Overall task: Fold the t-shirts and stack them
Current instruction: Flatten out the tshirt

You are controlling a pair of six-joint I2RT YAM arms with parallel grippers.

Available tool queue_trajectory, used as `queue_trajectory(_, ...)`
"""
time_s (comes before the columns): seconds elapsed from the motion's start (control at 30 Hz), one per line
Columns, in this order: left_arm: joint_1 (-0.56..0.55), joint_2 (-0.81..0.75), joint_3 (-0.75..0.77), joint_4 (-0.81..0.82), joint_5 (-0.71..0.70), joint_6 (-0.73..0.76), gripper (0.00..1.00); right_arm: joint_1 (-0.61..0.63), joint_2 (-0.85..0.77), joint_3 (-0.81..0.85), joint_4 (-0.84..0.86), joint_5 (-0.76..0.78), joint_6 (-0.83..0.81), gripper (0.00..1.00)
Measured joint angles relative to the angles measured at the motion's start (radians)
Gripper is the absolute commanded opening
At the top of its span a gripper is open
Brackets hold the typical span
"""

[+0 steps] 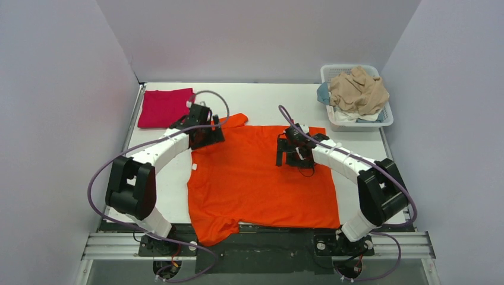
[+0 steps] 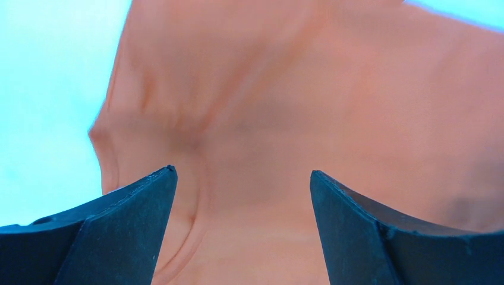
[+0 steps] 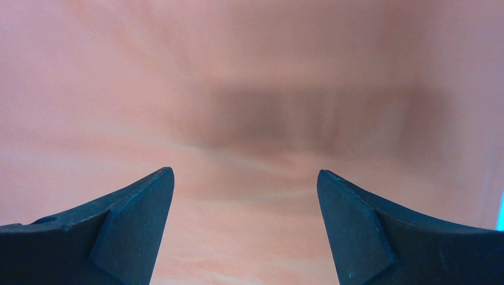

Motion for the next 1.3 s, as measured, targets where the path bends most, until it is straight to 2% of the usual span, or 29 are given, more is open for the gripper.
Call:
queue_trajectory(0.2,0.003,0.178,0.423,0.055,0.032,0.174,0.93,-0.026,-0.100,0.094,0.002,0.020,-0.030,0.85)
queue_trajectory(0.4,-0.004,0.613,0.983,-0.055,0.099,0.382,0.93,-0.053,-0.140,0.066,-0.001,0.009,-0.038,0.85)
queue_trajectory(0.5,-0.012,0.816,1.207,-0.161,0.115,0.438,0.92,-0.069,-0.163,0.014,-0.011,0.006,-0.037,0.85)
queue_trajectory(0.57,-0.019,0.913,1.299,-0.222,0.124,0.462,0.91,-0.078,-0.186,-0.015,-0.018,0.005,-0.037,0.85)
queue_trajectory(0.67,-0.032,0.976,1.326,-0.277,0.128,0.482,0.80,-0.087,-0.221,-0.042,-0.025,0.005,-0.037,0.85)
queue_trajectory(0.73,-0.042,0.987,1.326,-0.293,0.122,0.498,0.68,-0.097,-0.245,-0.054,-0.026,0.006,-0.037,0.85)
queue_trajectory(0.77,-0.045,0.987,1.325,-0.296,0.122,0.498,0.55,-0.098,-0.251,-0.058,-0.026,0.006,-0.037,0.85)
queue_trajectory(0.8,-0.049,0.986,1.318,-0.294,0.119,0.502,0.47,-0.103,-0.259,-0.063,-0.027,0.006,-0.037,0.85)
queue_trajectory(0.83,-0.052,0.980,1.307,-0.286,0.109,0.501,0.30,-0.105,-0.265,-0.068,-0.027,0.006,-0.037,0.85)
queue_trajectory(0.87,-0.052,0.974,1.293,-0.281,0.108,0.501,0.19,-0.109,-0.268,-0.071,-0.029,0.006,-0.037,0.85)
queue_trajectory(0.9,-0.053,0.963,1.275,-0.278,0.108,0.496,0.03,-0.112,-0.271,-0.076,-0.031,0.006,-0.037,0.85)
queue_trajectory(0.93,-0.053,0.953,1.255,-0.274,0.106,0.492,0.00,-0.116,-0.272,-0.078,-0.033,0.007,-0.037,0.85)
queue_trajectory(1.17,-0.053,0.917,1.218,-0.283,0.090,0.446,0.00,-0.118,-0.293,-0.082,-0.044,0.012,-0.036,0.84)
queue_trajectory(1.3,-0.057,0.784,1.068,-0.250,0.053,0.406,0.00,-0.118,-0.342,-0.094,-0.046,0.019,-0.036,0.84)
